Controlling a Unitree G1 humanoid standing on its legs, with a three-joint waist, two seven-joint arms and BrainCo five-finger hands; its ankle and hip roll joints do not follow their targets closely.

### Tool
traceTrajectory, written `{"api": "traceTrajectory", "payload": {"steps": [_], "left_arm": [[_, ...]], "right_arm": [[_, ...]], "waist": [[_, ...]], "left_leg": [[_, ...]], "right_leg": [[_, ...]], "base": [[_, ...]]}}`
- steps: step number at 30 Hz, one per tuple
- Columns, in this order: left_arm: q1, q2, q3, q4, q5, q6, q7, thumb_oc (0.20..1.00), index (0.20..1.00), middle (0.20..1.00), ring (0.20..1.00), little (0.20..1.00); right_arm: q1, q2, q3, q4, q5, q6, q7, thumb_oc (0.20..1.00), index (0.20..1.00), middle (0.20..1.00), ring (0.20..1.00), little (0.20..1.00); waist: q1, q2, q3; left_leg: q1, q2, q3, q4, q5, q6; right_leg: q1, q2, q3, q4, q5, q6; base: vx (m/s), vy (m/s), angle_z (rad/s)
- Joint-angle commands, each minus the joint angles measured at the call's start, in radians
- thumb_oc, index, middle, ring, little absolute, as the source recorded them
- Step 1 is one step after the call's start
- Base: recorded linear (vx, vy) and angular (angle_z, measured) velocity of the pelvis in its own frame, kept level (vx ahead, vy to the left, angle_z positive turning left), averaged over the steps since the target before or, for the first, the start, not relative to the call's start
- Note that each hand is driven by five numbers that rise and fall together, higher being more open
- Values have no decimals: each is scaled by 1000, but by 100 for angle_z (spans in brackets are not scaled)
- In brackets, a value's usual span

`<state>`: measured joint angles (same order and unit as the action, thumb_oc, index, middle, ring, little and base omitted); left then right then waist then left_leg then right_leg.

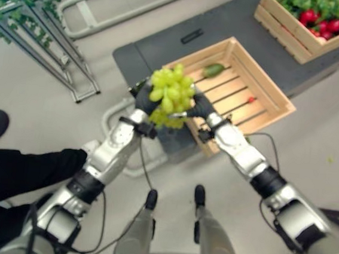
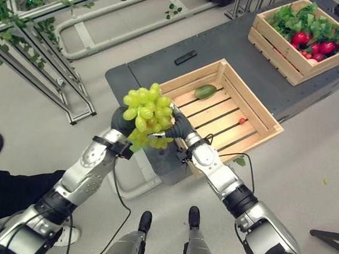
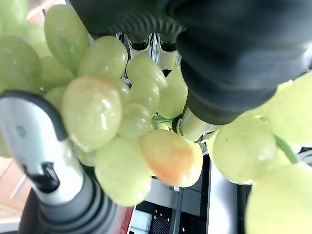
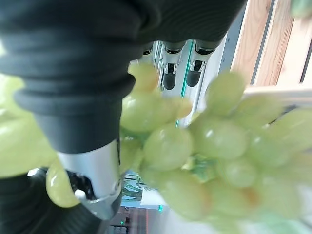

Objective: Pick up the fruits from the basket on one side to the basket on the other side

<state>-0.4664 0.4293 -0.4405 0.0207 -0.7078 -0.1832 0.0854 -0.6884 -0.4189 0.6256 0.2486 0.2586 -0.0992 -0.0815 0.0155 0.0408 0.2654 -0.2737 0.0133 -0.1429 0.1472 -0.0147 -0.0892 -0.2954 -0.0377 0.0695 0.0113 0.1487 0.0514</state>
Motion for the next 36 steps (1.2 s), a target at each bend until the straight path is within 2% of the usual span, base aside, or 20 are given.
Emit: {"api": "traceTrajectory", "payload": {"steps": [1,9,14,18,19,20,26,36], "left_arm": [[-62,-26,-47,-26,38,-53,-10,200,200,200,200,200],[-72,-74,-89,-46,17,-56,-13,200,200,200,200,200],[-85,-109,-138,-54,-6,-45,-19,200,200,200,200,200],[-83,-114,-150,-63,-18,-38,-20,200,200,200,200,200],[-80,-114,-153,-67,-20,-37,-21,200,200,200,200,200],[-77,-116,-158,-70,-27,-37,-21,200,200,200,200,200],[-63,-127,-160,-95,-40,-46,-13,200,200,200,200,200],[-3,-119,-112,-132,-31,-56,-11,200,200,200,200,200]], "right_arm": [[-73,70,-2,-20,32,-55,-1,1000,1000,1000,1000,1000],[-65,100,-10,23,52,-65,-19,1000,1000,1000,1000,1000],[-71,178,-13,97,245,-86,-7,1000,1000,1000,1000,1000],[-81,201,-4,90,272,-94,-11,1000,1000,1000,1000,1000],[-80,202,-4,84,264,-93,-18,718,718,718,718,718],[-79,205,-5,86,252,-92,-25,200,200,200,200,200],[-62,207,-20,58,169,-99,-69,200,200,200,200,200],[36,193,-82,41,160,-115,-83,200,200,200,200,200]], "waist": [[8,-53,-71],[11,-58,-77],[22,-64,-82],[27,-68,-83],[28,-70,-83],[30,-69,-84],[34,-69,-87],[32,-79,-99]], "left_leg": [[-63,-24,44,26,-6,10],[-65,-27,37,26,-7,12],[-65,-31,31,25,-7,13],[-63,-32,29,21,-7,13],[-64,-33,28,22,-8,13],[-62,-33,27,20,-8,13],[-59,-37,21,19,-10,16],[-49,-38,20,23,-20,19]], "right_leg": [[63,22,20,16,-180,16],[67,19,18,12,-181,17],[71,17,15,10,-181,18],[74,16,14,9,-180,17],[74,15,12,9,-180,17],[75,14,10,8,-180,18],[80,10,3,10,-185,20],[97,6,-4,10,-192,21]], "base": [[4,0,4],[0,0,0],[3,-2,5],[4,-2,3],[9,-5,5],[11,-5,5],[0,0,0],[6,-1,1]]}}
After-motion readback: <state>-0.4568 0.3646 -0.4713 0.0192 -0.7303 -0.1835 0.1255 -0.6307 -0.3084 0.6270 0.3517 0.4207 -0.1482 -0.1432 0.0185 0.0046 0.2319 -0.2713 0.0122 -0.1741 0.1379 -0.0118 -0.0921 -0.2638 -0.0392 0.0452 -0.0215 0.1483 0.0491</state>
